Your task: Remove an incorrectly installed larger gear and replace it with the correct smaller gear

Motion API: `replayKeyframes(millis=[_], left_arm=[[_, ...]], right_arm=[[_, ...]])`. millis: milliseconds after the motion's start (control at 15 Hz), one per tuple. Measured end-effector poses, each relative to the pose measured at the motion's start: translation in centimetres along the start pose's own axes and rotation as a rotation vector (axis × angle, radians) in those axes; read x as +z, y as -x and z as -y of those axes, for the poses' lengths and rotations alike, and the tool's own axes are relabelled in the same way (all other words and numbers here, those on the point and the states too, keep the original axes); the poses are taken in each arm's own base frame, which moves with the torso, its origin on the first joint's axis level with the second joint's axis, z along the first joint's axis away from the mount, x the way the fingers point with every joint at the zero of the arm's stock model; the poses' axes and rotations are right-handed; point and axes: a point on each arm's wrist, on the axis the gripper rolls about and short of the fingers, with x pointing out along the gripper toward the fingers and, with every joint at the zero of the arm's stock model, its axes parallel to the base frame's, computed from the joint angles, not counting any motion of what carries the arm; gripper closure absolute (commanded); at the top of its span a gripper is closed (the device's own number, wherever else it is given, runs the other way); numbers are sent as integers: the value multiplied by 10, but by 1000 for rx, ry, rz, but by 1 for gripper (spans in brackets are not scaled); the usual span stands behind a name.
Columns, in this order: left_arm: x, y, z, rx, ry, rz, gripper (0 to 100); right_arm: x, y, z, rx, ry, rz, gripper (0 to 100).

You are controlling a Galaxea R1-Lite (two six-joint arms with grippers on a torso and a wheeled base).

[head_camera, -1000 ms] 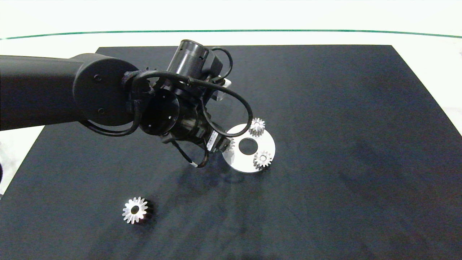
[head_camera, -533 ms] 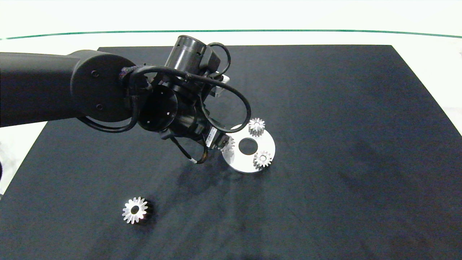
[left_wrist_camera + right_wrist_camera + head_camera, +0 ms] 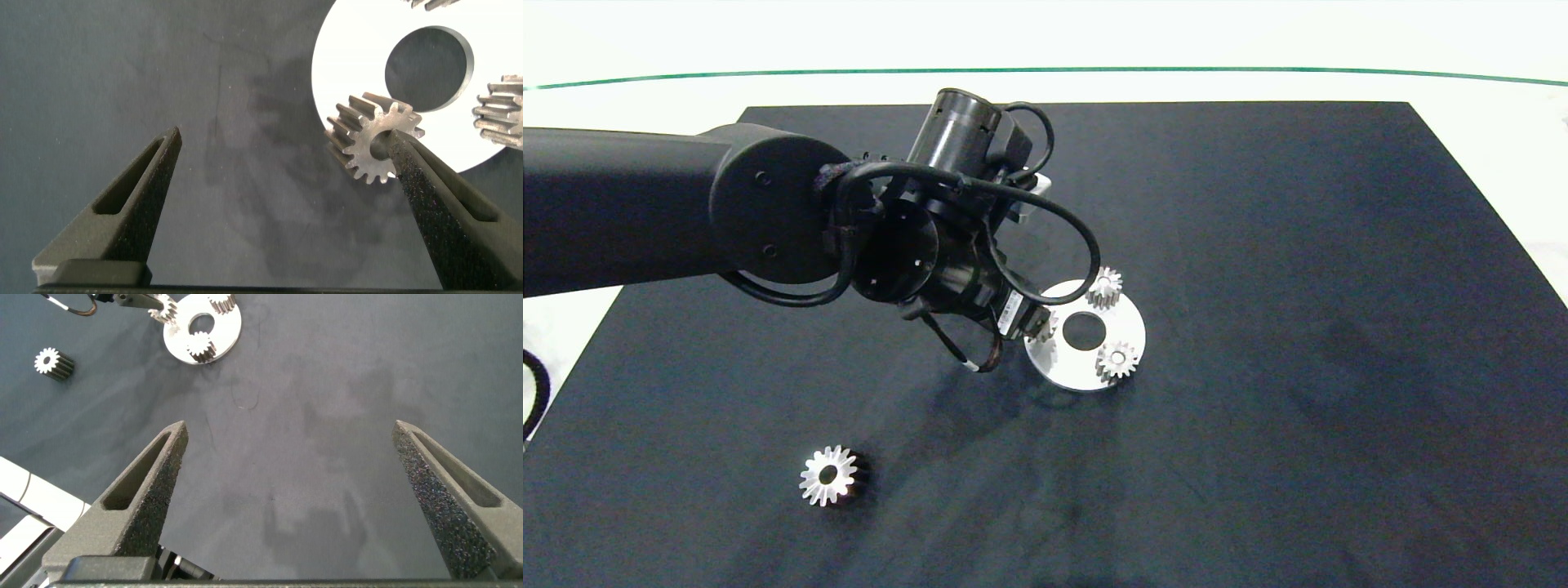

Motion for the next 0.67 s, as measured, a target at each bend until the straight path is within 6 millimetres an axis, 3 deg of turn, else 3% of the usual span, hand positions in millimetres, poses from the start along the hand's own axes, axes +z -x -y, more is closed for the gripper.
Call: replayKeyframes(millis=[667], left_arm=[[2, -3, -5, 13, -6, 5, 0]], right_arm=[[0, -1, 0, 1, 0, -4, 0]])
